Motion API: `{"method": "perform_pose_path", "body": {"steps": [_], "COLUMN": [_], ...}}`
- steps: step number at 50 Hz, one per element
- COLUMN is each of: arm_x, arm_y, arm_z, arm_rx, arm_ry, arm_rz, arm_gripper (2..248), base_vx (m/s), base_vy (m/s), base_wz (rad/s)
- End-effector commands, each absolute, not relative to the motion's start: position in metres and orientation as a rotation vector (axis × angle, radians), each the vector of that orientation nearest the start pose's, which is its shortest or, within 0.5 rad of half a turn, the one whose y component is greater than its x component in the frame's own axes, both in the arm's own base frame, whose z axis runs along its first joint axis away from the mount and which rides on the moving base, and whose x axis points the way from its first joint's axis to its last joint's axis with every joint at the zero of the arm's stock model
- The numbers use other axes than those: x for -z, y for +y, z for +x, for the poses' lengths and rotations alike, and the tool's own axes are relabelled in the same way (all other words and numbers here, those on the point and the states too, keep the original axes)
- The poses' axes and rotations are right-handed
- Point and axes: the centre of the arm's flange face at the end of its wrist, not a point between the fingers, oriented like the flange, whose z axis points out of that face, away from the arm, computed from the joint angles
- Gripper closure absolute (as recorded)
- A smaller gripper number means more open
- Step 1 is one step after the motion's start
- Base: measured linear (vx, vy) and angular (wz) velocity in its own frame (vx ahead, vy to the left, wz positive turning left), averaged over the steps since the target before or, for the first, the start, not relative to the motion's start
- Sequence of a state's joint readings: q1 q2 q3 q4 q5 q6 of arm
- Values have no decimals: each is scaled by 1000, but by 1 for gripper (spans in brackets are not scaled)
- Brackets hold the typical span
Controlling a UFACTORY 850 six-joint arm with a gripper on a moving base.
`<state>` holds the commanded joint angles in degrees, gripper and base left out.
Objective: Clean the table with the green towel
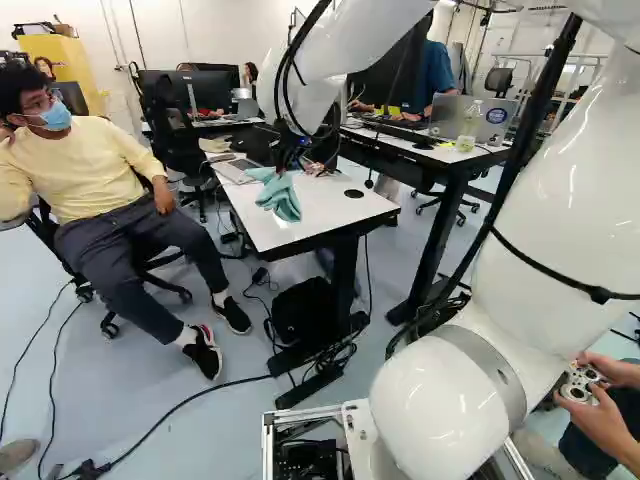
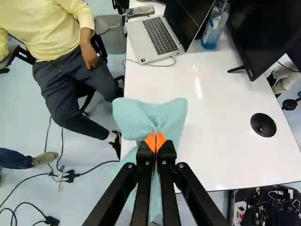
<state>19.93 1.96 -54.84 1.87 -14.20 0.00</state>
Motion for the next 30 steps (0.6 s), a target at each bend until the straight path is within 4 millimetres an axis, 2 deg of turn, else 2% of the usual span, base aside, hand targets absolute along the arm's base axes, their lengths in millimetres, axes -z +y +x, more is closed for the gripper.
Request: {"method": "perform_pose_path", "body": {"steps": [6,7,12,13,17,18,22,23,27,28,30], "arm_x": [-580,-580,-580,-580,-580,-580,-580,-580,-580,-580,-580], "arm_y": [166,166,166,166,166,166,166,166,166,166,166], "arm_z": [457,457,457,457,457,457,457,457,457,457,457], "arm_rx": [1070,1070,1070,1070,1070,1070,1070,1070,1070,1070,1070], "arm_ry": [-445,-445,-445,-445,-445,-445,-445,-445,-445,-445,-445], "arm_rz": [-2764,-2764,-2764,-2764,-2764,-2764,-2764,-2764,-2764,-2764,-2764], "arm_gripper": [225,201,201,167,167,133,133,97,97,60,60], "base_vx": [0,0,0,0,0,0,0,0,0,0,0], "base_vy": [0,0,0,0,0,0,0,0,0,0,0], "base_wz": [0,0,0,0,0,0,0,0,0,0,0]}}
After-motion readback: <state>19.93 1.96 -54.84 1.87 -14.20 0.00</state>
